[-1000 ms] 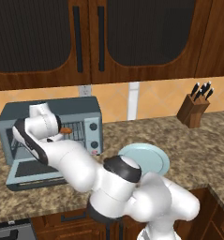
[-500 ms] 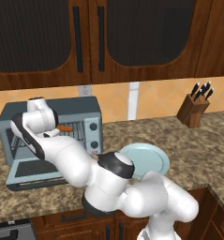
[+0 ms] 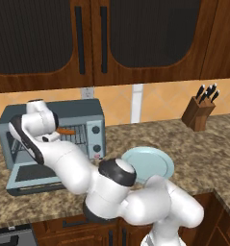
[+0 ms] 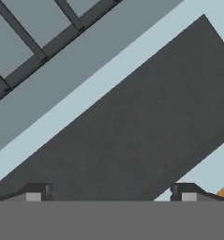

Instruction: Pick up the kebab skewer and baguette bread, and place them inside the toaster oven. Close the toaster oven door and start by setting the timer.

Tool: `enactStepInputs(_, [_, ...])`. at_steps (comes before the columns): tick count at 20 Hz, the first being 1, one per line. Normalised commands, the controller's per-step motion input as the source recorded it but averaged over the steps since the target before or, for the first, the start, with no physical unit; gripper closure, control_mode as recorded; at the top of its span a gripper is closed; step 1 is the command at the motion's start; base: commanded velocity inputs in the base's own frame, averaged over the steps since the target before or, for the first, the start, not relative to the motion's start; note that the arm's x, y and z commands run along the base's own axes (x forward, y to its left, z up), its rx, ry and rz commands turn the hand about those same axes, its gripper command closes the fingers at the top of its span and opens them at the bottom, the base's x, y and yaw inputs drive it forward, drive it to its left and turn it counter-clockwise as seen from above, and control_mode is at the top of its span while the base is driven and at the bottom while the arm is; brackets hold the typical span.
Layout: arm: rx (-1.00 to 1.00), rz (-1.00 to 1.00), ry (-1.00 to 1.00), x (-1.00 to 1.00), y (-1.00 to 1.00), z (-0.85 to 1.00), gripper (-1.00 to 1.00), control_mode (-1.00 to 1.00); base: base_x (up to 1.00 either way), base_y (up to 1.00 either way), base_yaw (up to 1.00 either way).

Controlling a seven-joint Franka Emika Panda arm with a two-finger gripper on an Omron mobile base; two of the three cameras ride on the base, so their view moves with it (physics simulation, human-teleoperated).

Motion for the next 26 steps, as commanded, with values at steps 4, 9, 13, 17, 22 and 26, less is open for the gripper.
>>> enactStepInputs(4, [0.00, -0.03, -0.01, -0.41, 0.00, 0.00, -1.00, -1.00, 0.00, 0.00, 0.00])
enactStepInputs(9, [0.00, -0.02, -0.02, -0.62, 0.00, 0.00, -1.00, -1.00, 0.00, 0.00, 0.00])
enactStepInputs(13, [0.00, 0.00, 0.00, -0.99, -0.23, 0.10, -1.00, -1.00, 0.00, 0.00, 0.00])
enactStepInputs(17, [0.00, 0.06, 0.00, -0.96, -0.07, 0.05, -1.00, -1.00, 0.00, 0.00, 0.00])
enactStepInputs(22, [0.00, 0.11, 0.00, -0.26, -0.02, -0.27, -1.00, -1.00, 0.00, 0.00, 0.00])
enactStepInputs(26, [0.00, 0.16, -0.03, -0.01, -0.15, -0.34, -1.00, -1.00, 0.00, 0.00, 0.00])
